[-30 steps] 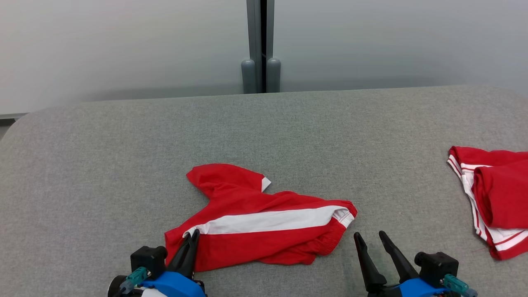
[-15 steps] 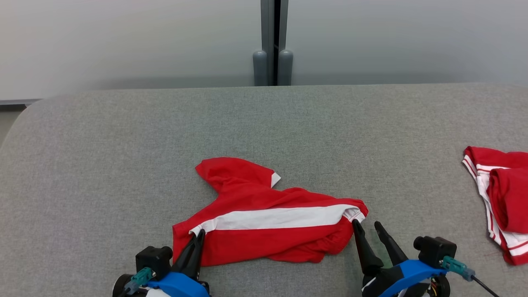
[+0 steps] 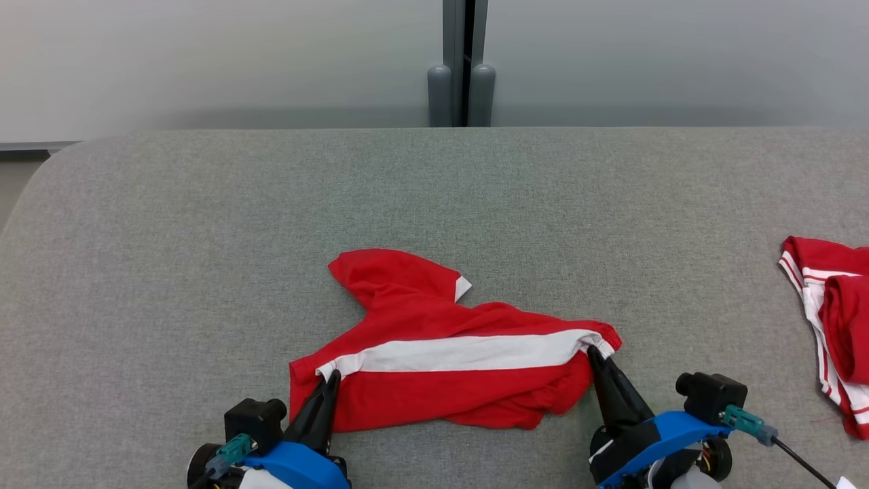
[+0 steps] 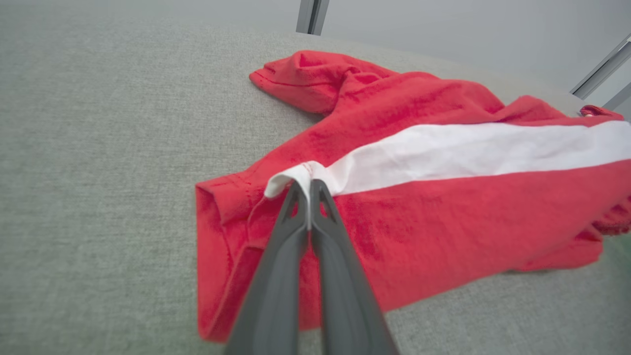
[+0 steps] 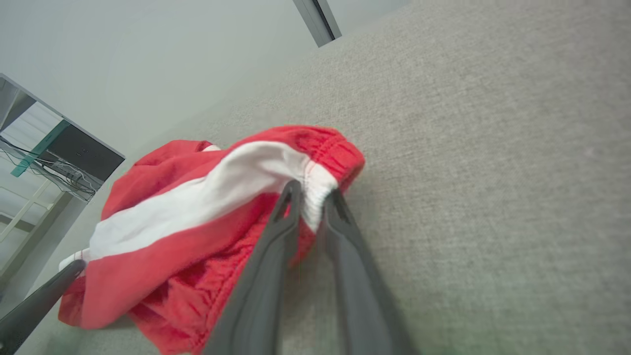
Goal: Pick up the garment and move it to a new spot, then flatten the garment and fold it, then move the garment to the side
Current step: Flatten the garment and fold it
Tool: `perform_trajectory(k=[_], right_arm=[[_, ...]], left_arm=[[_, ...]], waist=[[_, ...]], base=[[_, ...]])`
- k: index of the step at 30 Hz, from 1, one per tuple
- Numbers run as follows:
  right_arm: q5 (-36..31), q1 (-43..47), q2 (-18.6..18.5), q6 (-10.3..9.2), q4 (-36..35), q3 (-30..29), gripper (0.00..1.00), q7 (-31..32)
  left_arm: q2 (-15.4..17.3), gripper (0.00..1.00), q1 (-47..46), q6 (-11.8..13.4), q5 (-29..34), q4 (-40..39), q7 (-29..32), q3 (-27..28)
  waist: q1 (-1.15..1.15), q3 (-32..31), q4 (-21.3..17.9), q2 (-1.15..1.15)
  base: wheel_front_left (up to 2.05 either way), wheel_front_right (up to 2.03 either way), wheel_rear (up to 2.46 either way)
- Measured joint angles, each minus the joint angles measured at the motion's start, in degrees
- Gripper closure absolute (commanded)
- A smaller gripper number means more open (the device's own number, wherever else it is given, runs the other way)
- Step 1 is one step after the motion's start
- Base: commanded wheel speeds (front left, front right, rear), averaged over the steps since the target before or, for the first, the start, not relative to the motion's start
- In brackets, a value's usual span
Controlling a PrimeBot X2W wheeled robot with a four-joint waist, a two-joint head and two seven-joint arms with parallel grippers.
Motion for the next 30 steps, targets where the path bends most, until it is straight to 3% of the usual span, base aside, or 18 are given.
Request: perform_trajectory(k=[1, 11, 22, 30], right_arm=[[0.0, 0.0, 0.0, 0.00, -0.3, 0.0, 1.00, 0.0], [-3.3, 1.3, 0.0, 0.00, -5.0, -2.3, 1.00, 0.0], [-8.7, 0.4, -0.2, 0.00, -18.4, -3.2, 1.00, 0.0], [-9.5, -16.3, -8.0, 0.01, -22.2, 0.0, 1.00, 2.0]], left_arm=[[0.0, 1.00, 0.0, 0.0, 0.0, 0.0, 0.0, 0.1], [-0.3, 1.00, -0.1, 0.0, 0.4, -1.3, 0.0, 1.5], [2.4, 1.00, -3.0, 0.4, 3.1, -12.1, 0.1, 8.7], [7.3, 1.00, -17.8, 2.1, 4.8, -19.1, 3.9, 11.8]], waist=[[0.00, 0.0, 0.0, 0.00], [0.00, -1.1, -0.7, 0.00], [-0.01, -5.9, -2.6, -0.01], [0.00, -3.5, -3.7, -0.01]], base=[[0.00, 0.00, 0.00], [0.00, 0.00, 0.00], [0.00, 0.00, 0.00], [0.00, 0.00, 0.00]])
